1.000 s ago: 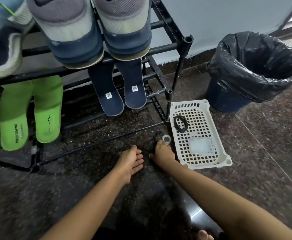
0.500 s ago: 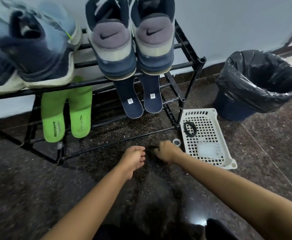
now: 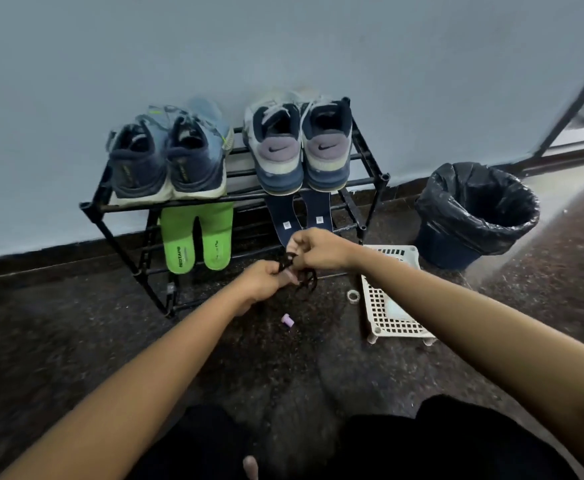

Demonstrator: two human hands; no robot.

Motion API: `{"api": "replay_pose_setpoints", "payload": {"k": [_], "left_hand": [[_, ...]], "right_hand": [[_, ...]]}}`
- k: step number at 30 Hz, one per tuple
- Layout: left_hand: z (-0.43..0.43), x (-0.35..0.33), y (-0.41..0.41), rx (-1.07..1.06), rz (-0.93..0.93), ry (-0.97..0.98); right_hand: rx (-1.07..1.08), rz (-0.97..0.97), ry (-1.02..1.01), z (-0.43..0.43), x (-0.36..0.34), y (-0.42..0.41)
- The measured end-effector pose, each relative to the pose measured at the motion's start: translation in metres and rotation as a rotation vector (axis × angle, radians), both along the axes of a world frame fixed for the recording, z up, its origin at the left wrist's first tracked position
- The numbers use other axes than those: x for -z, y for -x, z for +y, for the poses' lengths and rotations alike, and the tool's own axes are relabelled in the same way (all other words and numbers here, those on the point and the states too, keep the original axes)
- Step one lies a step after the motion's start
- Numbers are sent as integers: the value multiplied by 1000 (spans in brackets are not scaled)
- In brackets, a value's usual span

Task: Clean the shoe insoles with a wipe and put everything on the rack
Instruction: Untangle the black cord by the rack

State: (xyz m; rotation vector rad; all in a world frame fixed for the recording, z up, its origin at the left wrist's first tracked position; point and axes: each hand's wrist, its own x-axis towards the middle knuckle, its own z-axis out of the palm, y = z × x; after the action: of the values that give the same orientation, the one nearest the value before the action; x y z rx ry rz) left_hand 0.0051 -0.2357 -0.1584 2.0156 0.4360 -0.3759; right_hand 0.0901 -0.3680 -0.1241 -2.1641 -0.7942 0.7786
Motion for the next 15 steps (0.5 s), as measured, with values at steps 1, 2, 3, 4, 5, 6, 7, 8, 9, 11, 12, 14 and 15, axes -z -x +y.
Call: {"api": "replay_pose_setpoints", "payload": {"k": [1, 2, 3, 4, 5, 6, 7, 8, 9, 11, 12, 14, 15], "left_hand": [[1, -10, 5, -24, -19, -16], [2, -19, 11, -43, -35, -11], [3, -28, 16, -61, -57, 6], [5, -38, 22, -72, -75, 22], [6, -48, 28, -88, -95, 40], [6, -57, 33, -107, -111, 50], [6, -67, 39, -125, -127, 55], [6, -76, 45, -143, -139, 57], [5, -83, 49, -163, -154, 59], [5, -96, 58, -192, -198, 42], [6, -100, 61, -194, -224, 20], [9, -107, 69, -199, -270, -30], [9, -110, 73, -214, -284, -50]], "right_hand": [[-5, -13, 12, 1, -11, 4], [-4, -37, 36, 1, -21, 8], [5, -68, 71, 1, -30, 12], [23, -88, 104, 1, -38, 16], [40, -102, 131, 2, -45, 21], [48, -118, 154, 3, -51, 26], [52, -136, 175, 5, -56, 32], [52, -149, 198, 6, -62, 37], [45, -152, 218, 8, -69, 43], [7, -118, 221, 12, -81, 54], [-21, -75, 196, 13, -88, 60], [-54, 57, 99, 15, -99, 74], [-34, 136, 39, 16, -103, 80]]}}
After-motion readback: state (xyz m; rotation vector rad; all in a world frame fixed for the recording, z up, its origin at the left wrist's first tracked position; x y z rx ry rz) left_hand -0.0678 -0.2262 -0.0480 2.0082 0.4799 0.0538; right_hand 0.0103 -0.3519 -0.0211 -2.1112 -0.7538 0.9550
